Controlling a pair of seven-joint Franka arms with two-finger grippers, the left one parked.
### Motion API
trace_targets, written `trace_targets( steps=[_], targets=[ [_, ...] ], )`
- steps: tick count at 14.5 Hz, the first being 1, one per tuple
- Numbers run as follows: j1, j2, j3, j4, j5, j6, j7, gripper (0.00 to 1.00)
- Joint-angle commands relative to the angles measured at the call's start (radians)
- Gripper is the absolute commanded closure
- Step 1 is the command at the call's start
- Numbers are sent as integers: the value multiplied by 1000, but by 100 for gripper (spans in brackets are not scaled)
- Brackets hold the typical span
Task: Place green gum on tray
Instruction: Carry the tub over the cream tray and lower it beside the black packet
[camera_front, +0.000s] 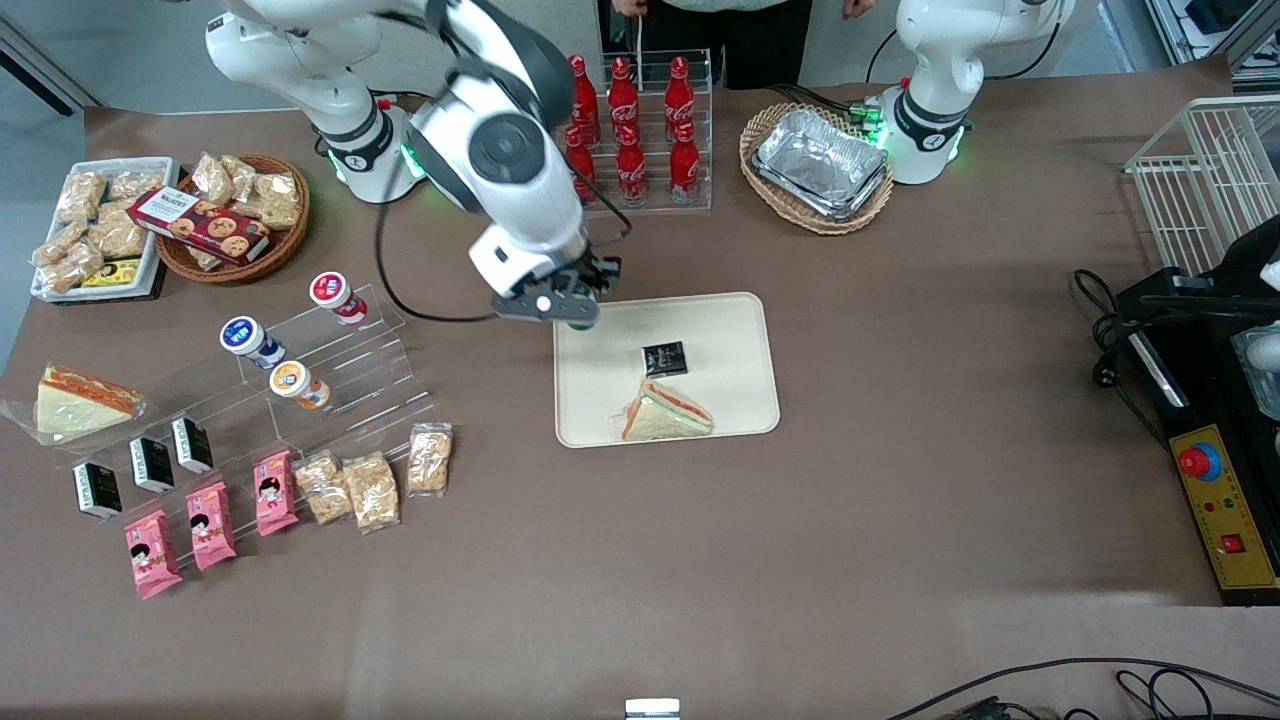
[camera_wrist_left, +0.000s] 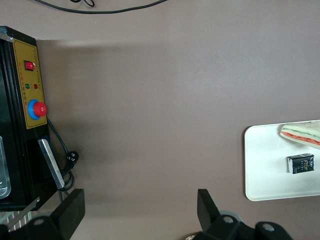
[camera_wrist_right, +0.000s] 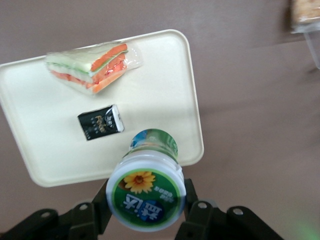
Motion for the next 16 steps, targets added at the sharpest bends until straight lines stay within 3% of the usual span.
trace_targets(
  steps=[1, 5, 13, 15, 16],
  targets=[
    [-10, 66, 9, -122, -88, 207, 18, 100],
    [-19, 153, 5, -193, -152, 327, 18, 100],
    [-12, 213, 5, -254, -154, 424, 15, 100],
    [-12, 228, 5, -254, -154, 428, 16, 95],
    [-12, 233, 5, -254, -154, 433, 16, 87]
  ],
)
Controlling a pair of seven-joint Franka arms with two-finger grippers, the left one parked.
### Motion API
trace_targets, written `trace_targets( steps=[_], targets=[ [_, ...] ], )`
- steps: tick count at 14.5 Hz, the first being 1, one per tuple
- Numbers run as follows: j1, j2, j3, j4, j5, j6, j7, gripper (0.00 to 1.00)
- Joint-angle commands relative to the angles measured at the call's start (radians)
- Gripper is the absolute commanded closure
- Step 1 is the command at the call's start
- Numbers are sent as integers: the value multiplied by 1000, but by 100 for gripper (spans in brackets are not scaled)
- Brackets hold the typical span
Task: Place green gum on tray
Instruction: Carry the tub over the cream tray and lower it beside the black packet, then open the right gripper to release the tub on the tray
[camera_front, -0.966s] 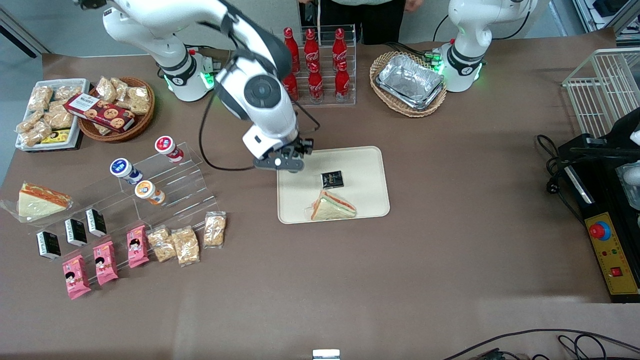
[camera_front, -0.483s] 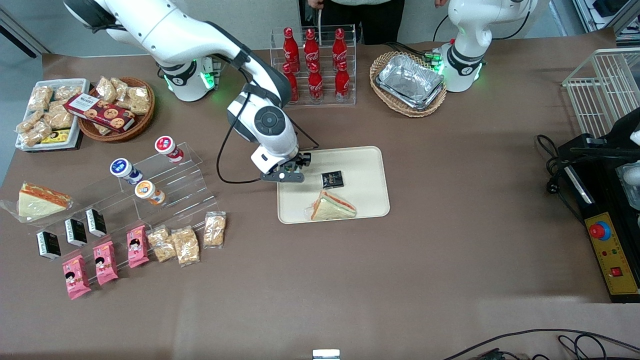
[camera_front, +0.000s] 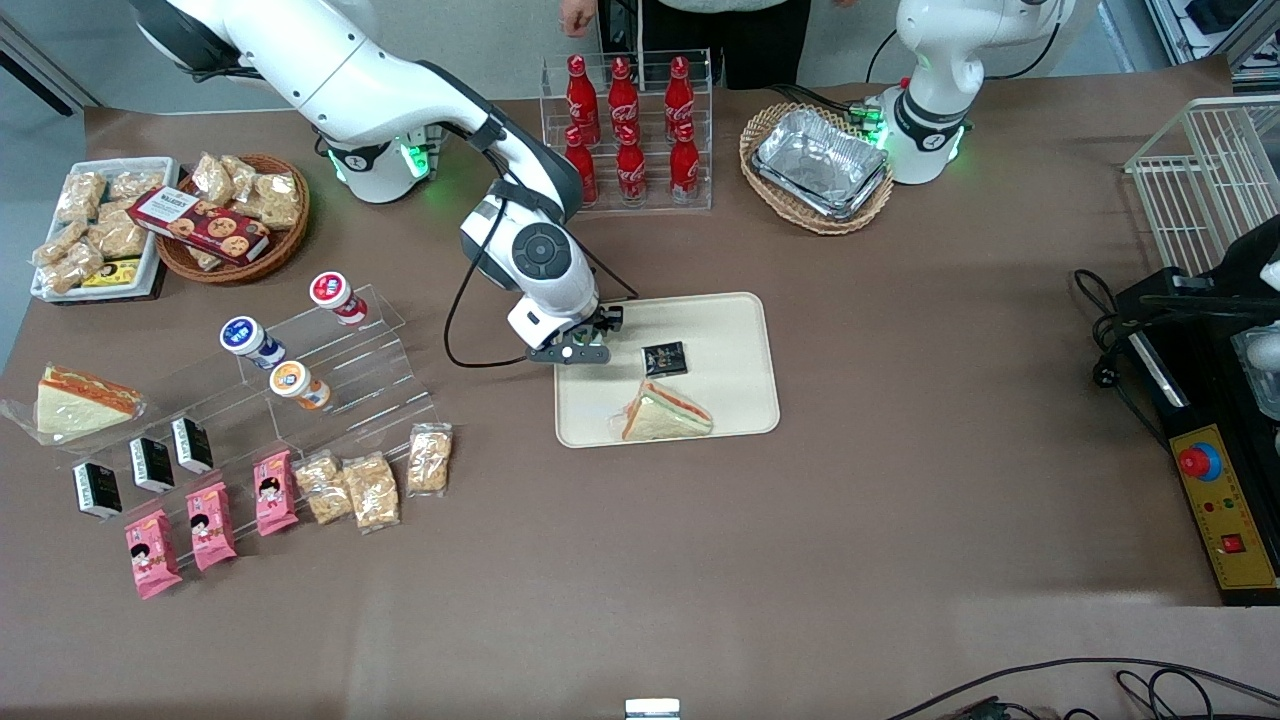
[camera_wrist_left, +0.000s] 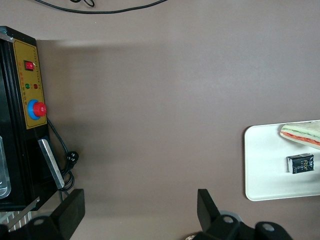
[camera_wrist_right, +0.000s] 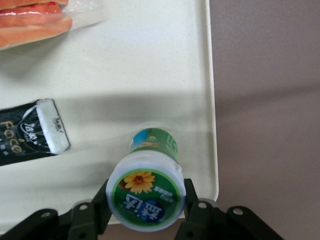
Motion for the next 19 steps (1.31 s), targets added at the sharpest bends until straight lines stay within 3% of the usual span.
trace_targets(
  steps=[1, 2, 4, 10, 15, 17, 19],
  targets=[
    [-10, 29, 11, -4, -30, 36, 16, 54],
    [-10, 31, 9, -4, -30, 36, 16, 24],
    [-10, 28, 9, -2, -30, 36, 16, 0],
    [-34, -109, 9, 7, -28, -17, 10, 0],
    [-88, -319, 15, 125, 31, -325, -36, 0],
    [-134, -363, 9, 211, 114, -476, -131, 0],
    [-186, -412, -44, 234, 133, -551, -270, 0]
  ],
)
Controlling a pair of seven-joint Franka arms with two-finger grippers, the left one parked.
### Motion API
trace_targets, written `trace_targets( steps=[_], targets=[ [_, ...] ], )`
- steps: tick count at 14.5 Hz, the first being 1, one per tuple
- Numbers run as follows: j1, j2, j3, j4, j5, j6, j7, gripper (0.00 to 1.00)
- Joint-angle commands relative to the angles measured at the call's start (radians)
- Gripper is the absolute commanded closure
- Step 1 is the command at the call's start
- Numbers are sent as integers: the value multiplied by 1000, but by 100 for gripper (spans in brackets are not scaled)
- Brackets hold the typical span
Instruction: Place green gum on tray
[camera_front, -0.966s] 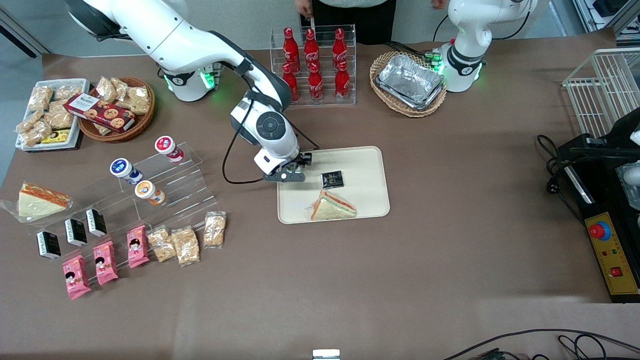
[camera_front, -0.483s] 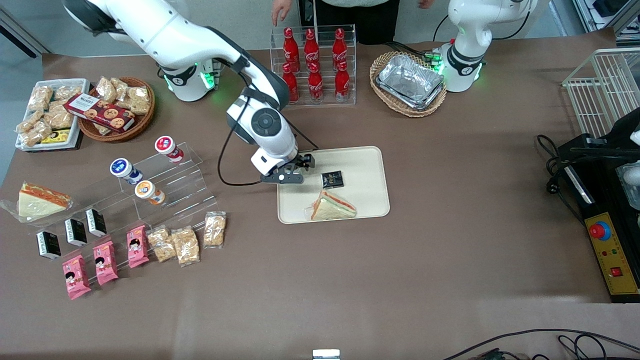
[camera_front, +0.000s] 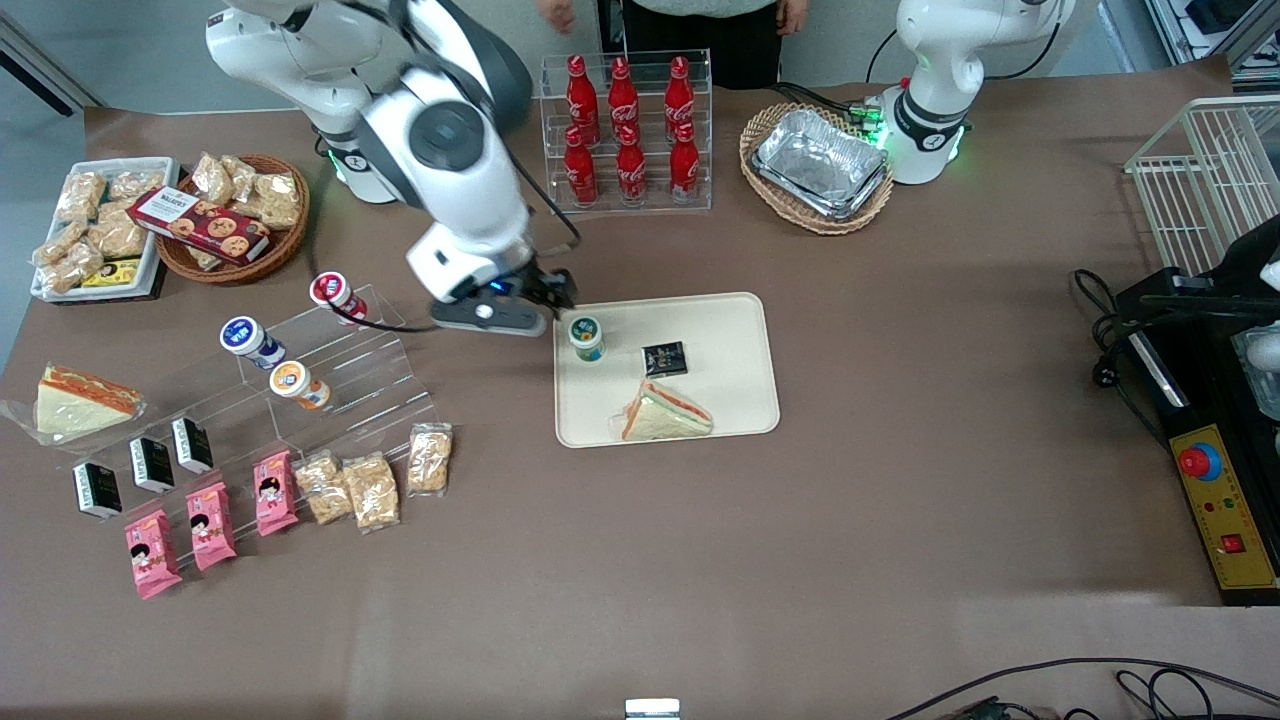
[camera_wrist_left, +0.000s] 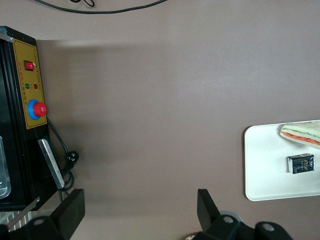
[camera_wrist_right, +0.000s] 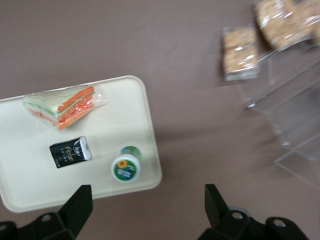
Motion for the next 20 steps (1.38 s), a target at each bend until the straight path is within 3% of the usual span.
trace_targets(
  steps=[1, 6, 8, 12, 20],
  targets=[
    [-74, -78, -106, 53, 56, -120, -262, 0],
    [-82, -177, -403, 51, 86, -204, -648, 0],
    [-105, -217, -468, 53, 85, -225, -765, 0],
    [-136, -356, -470, 73, 82, -348, -806, 0],
    [-140, -352, -467, 133, 51, -354, -767, 0]
  ],
)
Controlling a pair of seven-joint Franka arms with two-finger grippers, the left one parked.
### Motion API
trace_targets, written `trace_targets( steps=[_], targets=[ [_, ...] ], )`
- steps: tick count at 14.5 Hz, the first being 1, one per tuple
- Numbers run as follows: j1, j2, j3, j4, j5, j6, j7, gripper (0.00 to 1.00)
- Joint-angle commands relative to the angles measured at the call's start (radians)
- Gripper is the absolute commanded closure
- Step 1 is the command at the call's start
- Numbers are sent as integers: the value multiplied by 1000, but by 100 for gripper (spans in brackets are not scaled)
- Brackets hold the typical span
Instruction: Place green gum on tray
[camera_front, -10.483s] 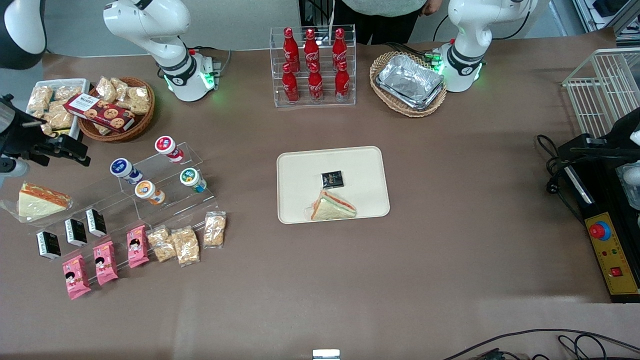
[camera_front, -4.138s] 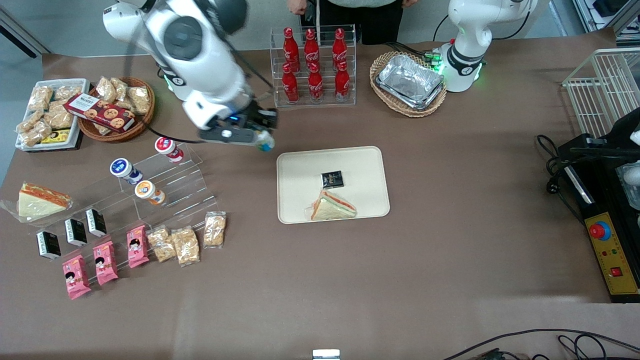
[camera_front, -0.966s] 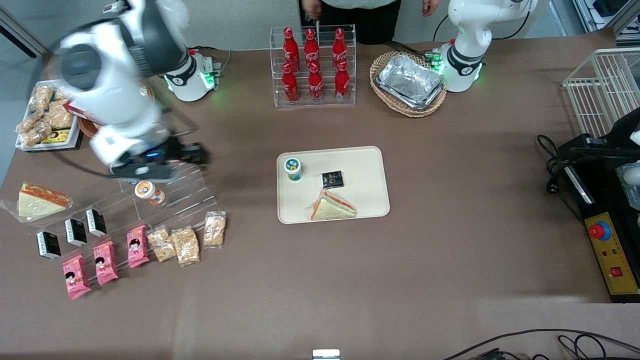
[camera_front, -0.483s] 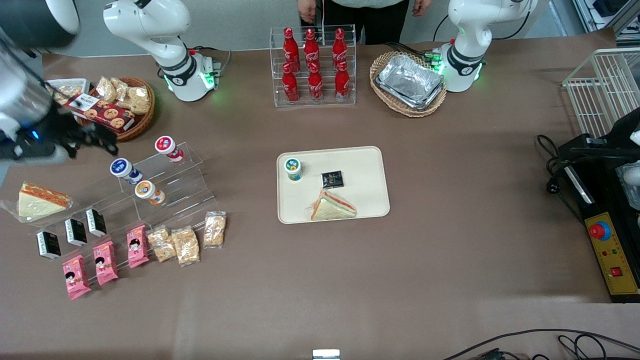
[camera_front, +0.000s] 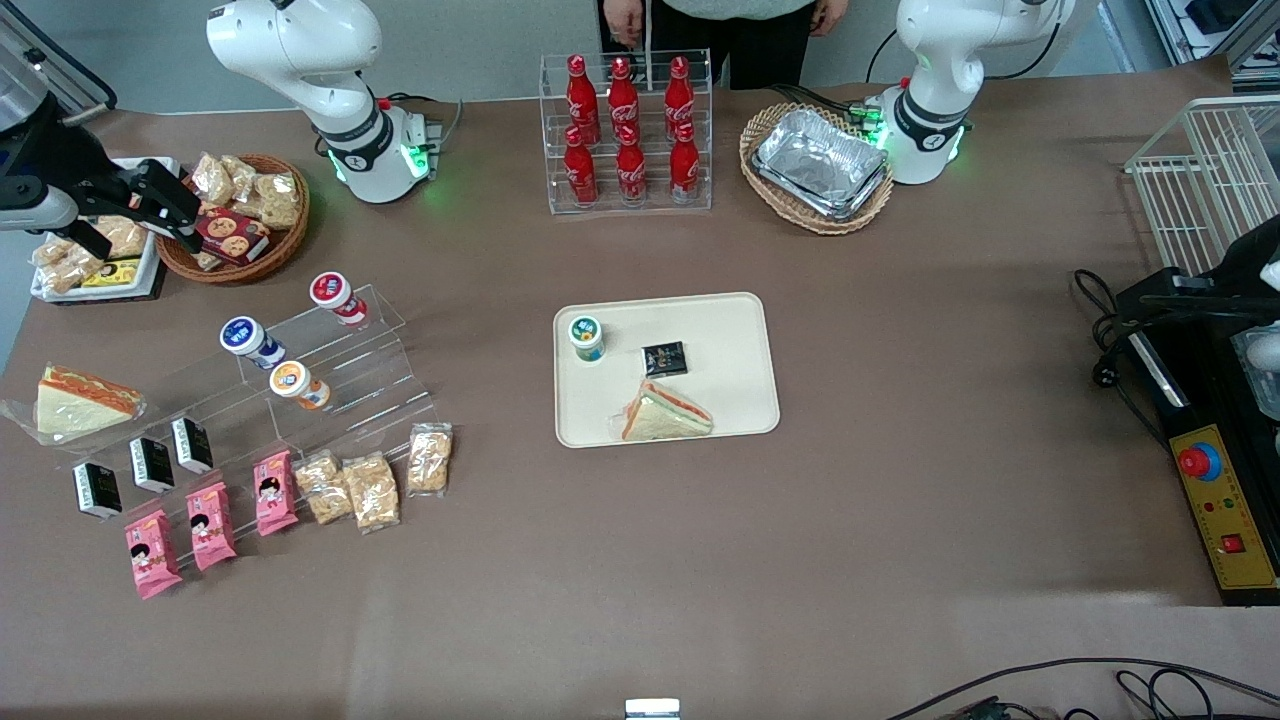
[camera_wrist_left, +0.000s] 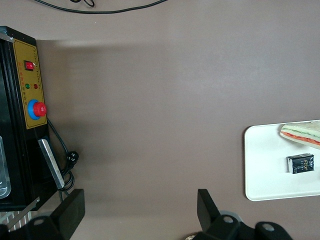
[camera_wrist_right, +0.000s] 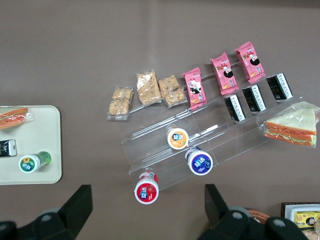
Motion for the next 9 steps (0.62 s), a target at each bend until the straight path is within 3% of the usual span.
trace_targets(
  steps=[1, 9],
  targets=[
    [-5, 39, 0, 19, -15, -21, 23, 0],
    [-2, 139, -49, 39, 2, 48, 21, 0]
  ],
)
